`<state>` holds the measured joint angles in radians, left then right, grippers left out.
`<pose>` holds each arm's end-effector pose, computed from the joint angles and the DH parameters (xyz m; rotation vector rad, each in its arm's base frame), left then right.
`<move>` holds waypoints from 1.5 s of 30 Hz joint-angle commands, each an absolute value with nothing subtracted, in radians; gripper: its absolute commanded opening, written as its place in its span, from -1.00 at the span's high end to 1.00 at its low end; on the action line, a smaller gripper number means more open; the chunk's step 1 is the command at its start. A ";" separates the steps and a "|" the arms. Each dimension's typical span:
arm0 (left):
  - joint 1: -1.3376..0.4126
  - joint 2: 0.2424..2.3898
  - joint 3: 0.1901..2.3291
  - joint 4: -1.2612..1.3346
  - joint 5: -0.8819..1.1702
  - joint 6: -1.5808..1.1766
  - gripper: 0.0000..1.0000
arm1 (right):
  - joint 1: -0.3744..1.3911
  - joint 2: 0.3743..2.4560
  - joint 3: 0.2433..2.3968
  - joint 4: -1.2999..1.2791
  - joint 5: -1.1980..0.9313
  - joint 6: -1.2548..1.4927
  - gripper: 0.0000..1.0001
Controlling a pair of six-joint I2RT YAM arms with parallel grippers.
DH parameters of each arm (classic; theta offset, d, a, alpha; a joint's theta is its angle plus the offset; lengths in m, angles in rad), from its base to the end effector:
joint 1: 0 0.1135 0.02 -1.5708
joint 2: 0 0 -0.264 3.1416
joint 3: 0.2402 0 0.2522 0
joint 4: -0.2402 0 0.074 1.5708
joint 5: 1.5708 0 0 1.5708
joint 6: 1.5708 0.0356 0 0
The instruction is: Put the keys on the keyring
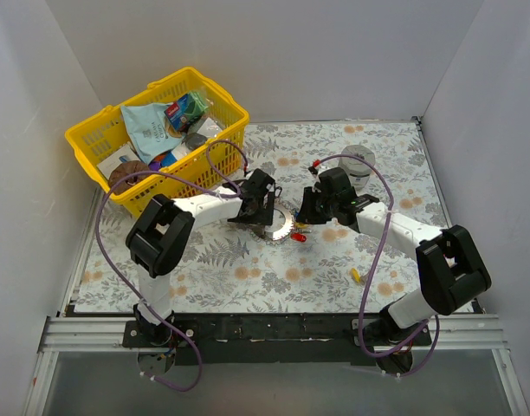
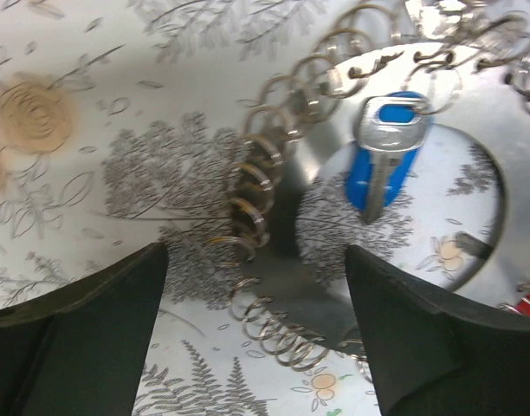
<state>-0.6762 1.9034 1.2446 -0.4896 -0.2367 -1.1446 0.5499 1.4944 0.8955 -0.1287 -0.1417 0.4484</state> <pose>0.3025 -0.2320 0.1615 -0.6902 2.5977 -0.2590 0.2681 0.1703 0.2155 -0.1967 2.3765 0.6602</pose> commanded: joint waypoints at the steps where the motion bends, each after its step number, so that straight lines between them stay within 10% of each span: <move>1: -0.712 1.985 1.279 -0.567 -0.281 -1.158 -0.51 | 0.546 1.471 0.893 -0.121 -0.144 0.436 0.50; 7: -0.736 1.980 1.220 -0.565 -0.252 -1.189 -0.04 | 0.546 1.454 0.874 -0.123 -0.146 0.416 0.50; 31: -0.879 1.796 0.960 -0.661 -0.273 -1.339 0.06 | 0.546 1.457 0.865 -0.135 -0.163 0.376 0.50; 45: -0.884 1.568 1.129 -0.660 -0.420 -1.299 -0.96 | 0.546 1.425 0.850 -0.141 -0.176 0.364 0.49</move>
